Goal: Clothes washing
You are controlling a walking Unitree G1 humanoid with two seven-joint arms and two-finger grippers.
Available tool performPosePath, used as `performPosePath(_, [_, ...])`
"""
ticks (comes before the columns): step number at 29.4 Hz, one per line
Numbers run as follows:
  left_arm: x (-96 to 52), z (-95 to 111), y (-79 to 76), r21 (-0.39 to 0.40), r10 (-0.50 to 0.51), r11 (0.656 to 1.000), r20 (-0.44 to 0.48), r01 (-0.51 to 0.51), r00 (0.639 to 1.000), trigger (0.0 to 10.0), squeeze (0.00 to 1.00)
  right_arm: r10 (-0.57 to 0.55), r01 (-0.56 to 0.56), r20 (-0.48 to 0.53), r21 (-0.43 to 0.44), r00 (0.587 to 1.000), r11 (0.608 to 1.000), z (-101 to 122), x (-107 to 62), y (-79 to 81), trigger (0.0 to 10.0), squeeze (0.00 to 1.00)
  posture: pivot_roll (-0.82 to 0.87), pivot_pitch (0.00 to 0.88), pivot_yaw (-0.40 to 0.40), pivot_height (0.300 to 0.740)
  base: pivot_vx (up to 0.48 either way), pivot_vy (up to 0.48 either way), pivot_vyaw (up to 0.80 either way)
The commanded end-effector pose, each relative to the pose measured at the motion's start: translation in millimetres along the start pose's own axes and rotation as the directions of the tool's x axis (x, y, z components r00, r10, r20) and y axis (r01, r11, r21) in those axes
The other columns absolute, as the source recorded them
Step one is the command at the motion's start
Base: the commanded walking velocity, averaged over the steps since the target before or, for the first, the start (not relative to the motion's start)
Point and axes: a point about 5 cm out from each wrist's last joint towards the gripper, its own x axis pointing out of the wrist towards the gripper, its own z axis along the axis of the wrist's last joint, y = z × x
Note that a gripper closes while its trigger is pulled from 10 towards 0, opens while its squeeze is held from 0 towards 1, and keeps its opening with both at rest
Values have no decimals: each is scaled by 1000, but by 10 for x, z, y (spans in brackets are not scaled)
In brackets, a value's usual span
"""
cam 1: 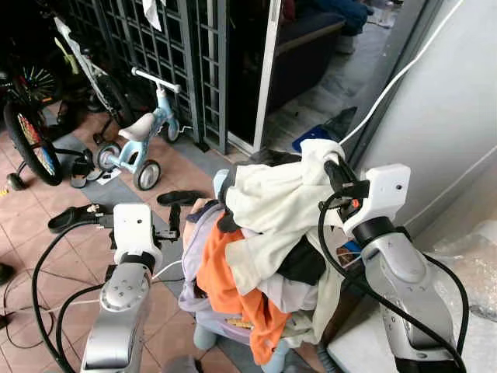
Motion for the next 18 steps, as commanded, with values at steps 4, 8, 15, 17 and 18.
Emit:
performPosePath(4, [32,18,-34,1,-12,1000,9,12,1000,10000,0,-13,13,17,-22,1000,1000,50,-23,-13,10000,0,-57,0,-12,740,0,0,-784])
performPosePath(8, [38,15,-27,0,3,1000,8,-3,1000,10000,0,-6,7,11,-28,1000,1000,28,-8,-5,10000,0,-54,0,-16,740,0,0,-209])
performPosePath(15, [45,10,-22,-6,10,1000,6,-9,1000,10000,0,6,-6,1,-34,1000,999,-5,-10,21,10000,0,-55,0,-17,740,0,0,0])
performPosePath(17, [49,8,-22,-6,10,1000,5,-10,1000,10000,0,8,-8,0,-35,1000,999,-7,-5,25,10000,0,-55,0,-17,740,-124,0,0])
performPosePath(18, [50,7,-22,-5,9,1000,4,-9,1000,10000,0,10,-10,1,-36,1000,999,-7,-1,27,10000,0,-55,0,-17,740,-247,0,0])
